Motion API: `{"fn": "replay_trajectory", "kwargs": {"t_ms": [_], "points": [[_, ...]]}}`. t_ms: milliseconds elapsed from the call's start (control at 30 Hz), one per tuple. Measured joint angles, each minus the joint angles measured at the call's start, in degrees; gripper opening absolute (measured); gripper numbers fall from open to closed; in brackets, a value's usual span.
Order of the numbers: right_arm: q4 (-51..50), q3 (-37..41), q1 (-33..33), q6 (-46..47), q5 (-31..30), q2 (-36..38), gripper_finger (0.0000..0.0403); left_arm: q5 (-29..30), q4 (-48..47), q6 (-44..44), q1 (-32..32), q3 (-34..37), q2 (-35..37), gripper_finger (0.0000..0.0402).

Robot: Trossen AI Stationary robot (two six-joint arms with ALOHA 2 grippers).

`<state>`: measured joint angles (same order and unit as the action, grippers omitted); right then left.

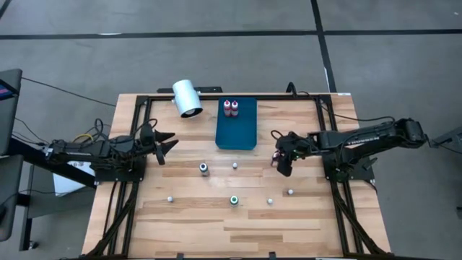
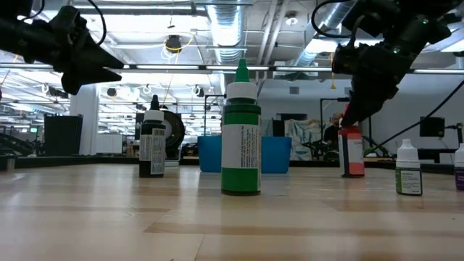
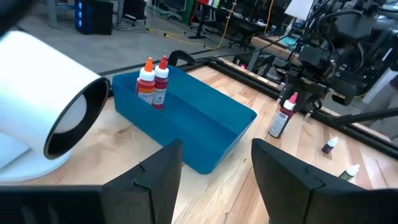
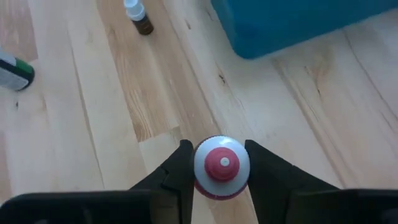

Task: Pick & Place food coloring
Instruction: Put the big pink food coloring bottle into the blue bin

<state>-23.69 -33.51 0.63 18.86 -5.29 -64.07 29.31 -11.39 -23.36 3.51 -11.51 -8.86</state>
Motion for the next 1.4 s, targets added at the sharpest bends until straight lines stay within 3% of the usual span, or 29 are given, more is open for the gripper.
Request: {"fn": "replay_trajectory", "kwargs": {"t_ms": [300,633,800,933,1067,1400], "points": [[-9.06,-12.05,4.77,-3.99,-0.76,0.0,0.0107,-0.37,1.71,1.62,0.0,3.31,5.08,0.0185],[-9.9,-25.11,12.19,-11.64,-2.47,0.0,0.0111,-0.44,-0.93,3.18,0.01,3.44,5.18,0.0185],[-9.69,-28.93,15.45,-14.65,-2.51,0.0,0.0107,-0.63,-0.74,3.64,0.02,3.44,5.18,0.0185],[-8.04,-29.34,17.54,-15.46,-2.56,-0.22,0.0108,-4.79,0.0,3.6,0.02,3.44,5.18,0.0185],[-6.16,-29.41,19.07,-16.31,-2.56,-3.17,0.011,-8.09,0.39,3.39,0.02,3.44,5.16,0.0185],[8.13,-29.34,22.35,-22.23,-2.12,-17.96,0.0111,-7.86,-2.33,2.51,0.02,3.44,5.16,0.0185]]}}
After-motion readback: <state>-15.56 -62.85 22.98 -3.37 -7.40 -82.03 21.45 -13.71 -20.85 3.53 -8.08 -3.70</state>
